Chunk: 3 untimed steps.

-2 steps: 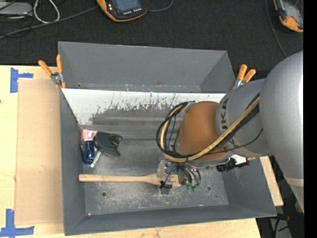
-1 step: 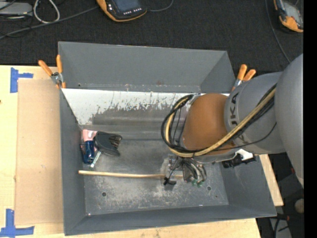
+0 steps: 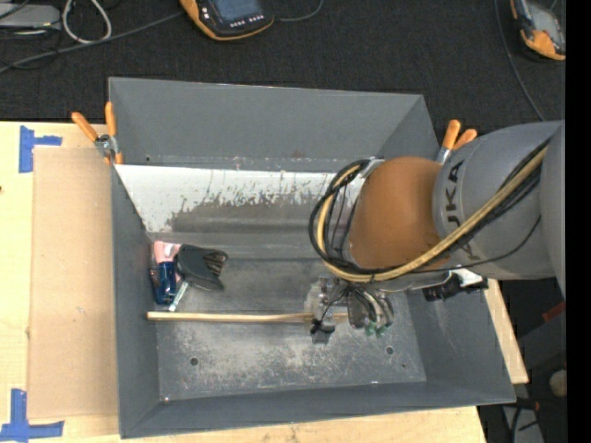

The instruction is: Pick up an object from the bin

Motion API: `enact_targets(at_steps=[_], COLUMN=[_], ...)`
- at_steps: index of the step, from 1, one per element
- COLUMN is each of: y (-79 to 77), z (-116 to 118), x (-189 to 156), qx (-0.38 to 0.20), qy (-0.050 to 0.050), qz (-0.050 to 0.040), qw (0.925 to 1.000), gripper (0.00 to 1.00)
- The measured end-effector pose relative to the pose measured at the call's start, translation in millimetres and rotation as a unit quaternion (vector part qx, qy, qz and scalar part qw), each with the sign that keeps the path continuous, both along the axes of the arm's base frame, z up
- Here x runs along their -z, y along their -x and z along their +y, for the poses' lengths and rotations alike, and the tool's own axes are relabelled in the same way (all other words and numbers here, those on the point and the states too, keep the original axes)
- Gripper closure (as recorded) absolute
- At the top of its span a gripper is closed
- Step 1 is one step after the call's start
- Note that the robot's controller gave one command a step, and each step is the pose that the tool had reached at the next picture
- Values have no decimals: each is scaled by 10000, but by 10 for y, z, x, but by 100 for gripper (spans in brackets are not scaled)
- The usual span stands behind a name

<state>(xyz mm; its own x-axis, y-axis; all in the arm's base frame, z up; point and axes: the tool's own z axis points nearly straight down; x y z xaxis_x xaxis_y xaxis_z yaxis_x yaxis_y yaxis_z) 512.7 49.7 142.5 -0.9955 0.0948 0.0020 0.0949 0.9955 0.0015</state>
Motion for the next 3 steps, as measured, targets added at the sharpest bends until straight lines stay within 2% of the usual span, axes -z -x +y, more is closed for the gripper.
enact_targets(at_steps=[2, 3], y=[7, 13], z=[0, -2], x=[-129, -512], qx=[-13, -25], qy=[0, -1], qz=[13, 33], qw=[10000, 10000], gripper=[100, 100])
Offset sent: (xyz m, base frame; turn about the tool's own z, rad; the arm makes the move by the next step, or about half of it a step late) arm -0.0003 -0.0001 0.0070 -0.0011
